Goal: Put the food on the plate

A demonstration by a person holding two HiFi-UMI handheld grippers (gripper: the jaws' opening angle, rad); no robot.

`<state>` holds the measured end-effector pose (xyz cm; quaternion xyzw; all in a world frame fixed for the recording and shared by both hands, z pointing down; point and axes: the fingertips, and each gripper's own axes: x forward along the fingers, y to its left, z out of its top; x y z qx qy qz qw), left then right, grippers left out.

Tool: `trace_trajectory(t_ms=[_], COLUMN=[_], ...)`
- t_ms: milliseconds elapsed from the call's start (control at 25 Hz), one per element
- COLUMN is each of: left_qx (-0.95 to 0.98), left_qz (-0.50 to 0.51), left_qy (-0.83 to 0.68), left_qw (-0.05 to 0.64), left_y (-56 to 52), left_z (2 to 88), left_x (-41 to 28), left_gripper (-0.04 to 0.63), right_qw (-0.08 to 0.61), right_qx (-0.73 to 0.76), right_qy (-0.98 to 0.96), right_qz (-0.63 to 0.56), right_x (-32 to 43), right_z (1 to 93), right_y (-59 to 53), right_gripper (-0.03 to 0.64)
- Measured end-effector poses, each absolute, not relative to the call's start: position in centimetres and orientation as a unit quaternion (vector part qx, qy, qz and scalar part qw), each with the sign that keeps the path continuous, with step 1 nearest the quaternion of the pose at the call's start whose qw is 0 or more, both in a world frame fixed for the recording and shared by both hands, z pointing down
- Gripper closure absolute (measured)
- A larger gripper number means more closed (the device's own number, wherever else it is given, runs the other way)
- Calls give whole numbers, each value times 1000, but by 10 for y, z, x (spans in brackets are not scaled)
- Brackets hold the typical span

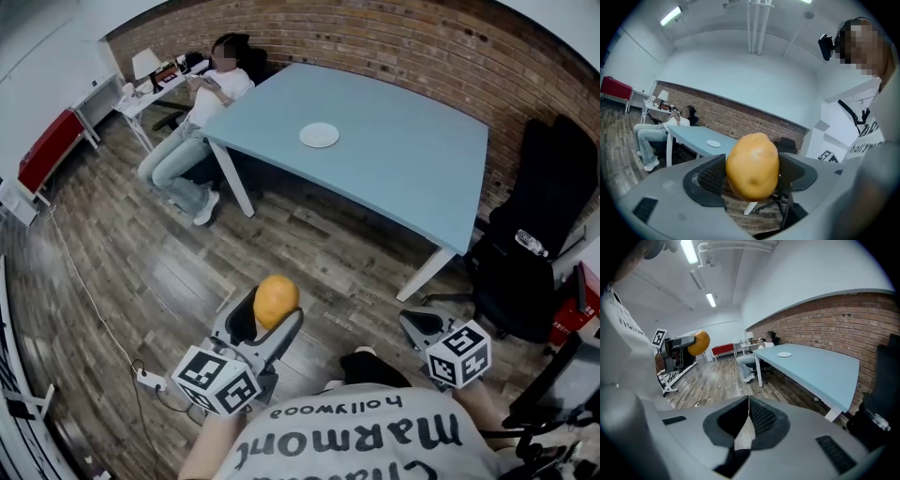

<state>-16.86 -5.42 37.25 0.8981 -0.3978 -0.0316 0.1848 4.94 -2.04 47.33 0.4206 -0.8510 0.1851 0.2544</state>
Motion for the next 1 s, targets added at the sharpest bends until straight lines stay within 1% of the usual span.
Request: trace_trajectory(t_ms=[280, 400, 520, 640, 760, 1000], left_qx=[894, 891, 890, 884, 880, 880], left_qz=[-36, -35, -20, -22, -22, -13], left_qy=[-402, -410, -415, -426, -428, -429], left_qw=[194, 193, 187, 189, 202, 204], left_y=[-82, -98, -119, -149, -177, -231], left_z=[376, 373, 374, 376, 381, 381], left_x=[-156, -154, -156, -157, -149, -130], left_gripper=[245, 245, 245, 245, 245, 245], right_qw=[266, 256, 241, 262, 289, 248], right_qx=[405, 403, 386, 365, 368, 377], right_qy=[-856, -857, -874, -883, -875, -875], right_qz=[180, 194, 173, 133, 126, 178], right_x=[59, 62, 47, 41, 57, 80], right_z=[474, 473, 457, 455, 467, 467], right_y=[-45, -74, -109, -137, -163, -227], right_gripper=[607, 607, 607, 607, 607, 607])
